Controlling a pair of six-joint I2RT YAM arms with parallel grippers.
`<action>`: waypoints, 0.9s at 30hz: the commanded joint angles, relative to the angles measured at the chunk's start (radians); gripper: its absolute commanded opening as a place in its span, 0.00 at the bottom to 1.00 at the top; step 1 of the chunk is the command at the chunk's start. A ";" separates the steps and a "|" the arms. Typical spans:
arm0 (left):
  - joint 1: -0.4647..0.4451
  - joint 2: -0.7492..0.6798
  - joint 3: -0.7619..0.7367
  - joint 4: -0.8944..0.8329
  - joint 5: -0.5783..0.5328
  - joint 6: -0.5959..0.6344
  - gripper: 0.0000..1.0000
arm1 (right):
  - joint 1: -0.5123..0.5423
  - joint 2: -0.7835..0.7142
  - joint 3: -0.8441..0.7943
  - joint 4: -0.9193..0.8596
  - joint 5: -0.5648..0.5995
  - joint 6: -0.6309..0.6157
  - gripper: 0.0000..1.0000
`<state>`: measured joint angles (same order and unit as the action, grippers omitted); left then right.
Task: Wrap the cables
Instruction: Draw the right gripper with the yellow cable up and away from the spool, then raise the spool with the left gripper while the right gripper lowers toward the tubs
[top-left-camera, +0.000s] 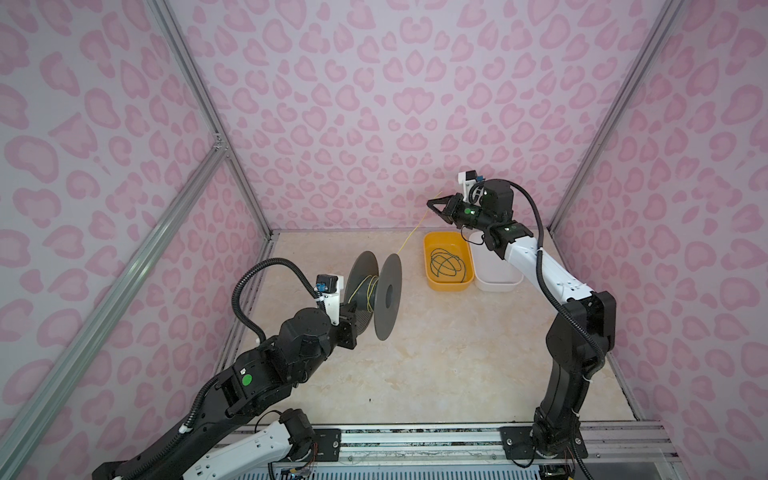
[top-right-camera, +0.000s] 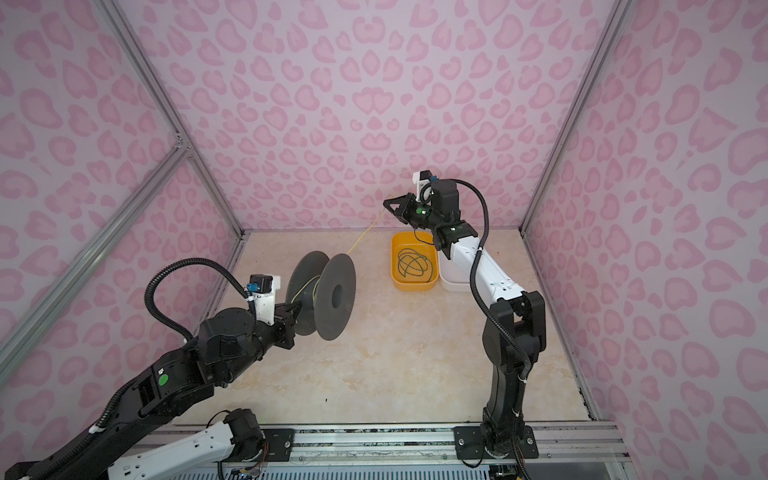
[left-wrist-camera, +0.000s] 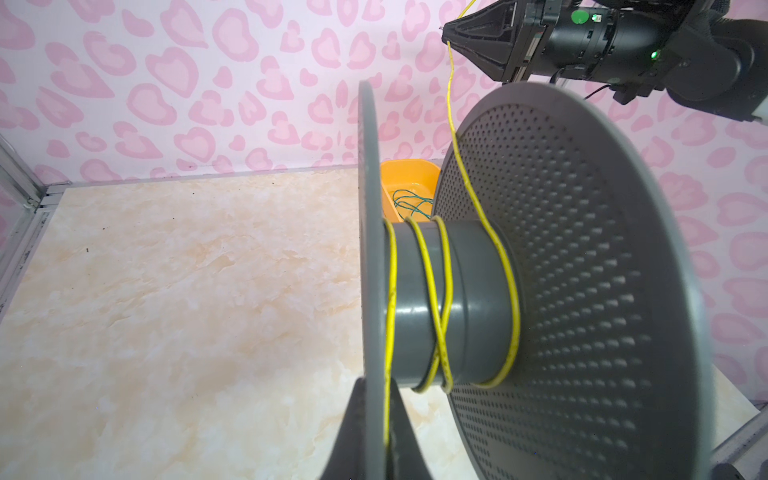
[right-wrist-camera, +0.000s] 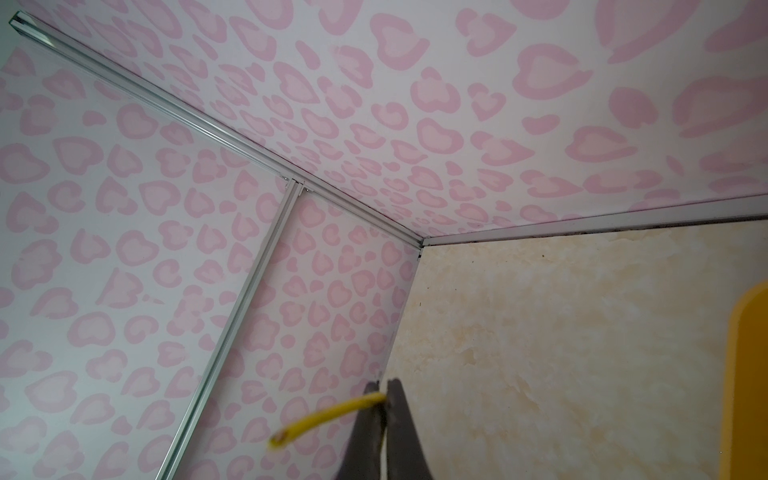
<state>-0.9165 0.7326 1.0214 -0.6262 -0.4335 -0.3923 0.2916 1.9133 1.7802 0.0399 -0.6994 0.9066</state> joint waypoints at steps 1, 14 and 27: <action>-0.002 -0.007 0.003 -0.115 0.033 0.009 0.04 | -0.047 0.016 0.004 0.143 0.306 0.014 0.00; -0.002 -0.005 -0.005 -0.110 0.046 -0.002 0.04 | -0.069 0.012 0.007 0.181 0.266 0.065 0.00; -0.002 0.027 0.042 -0.046 0.052 0.020 0.04 | -0.032 -0.032 -0.099 0.121 0.290 -0.036 0.00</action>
<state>-0.9165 0.7513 1.0275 -0.6483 -0.4118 -0.3973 0.2687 1.8839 1.7004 0.1276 -0.6170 0.9298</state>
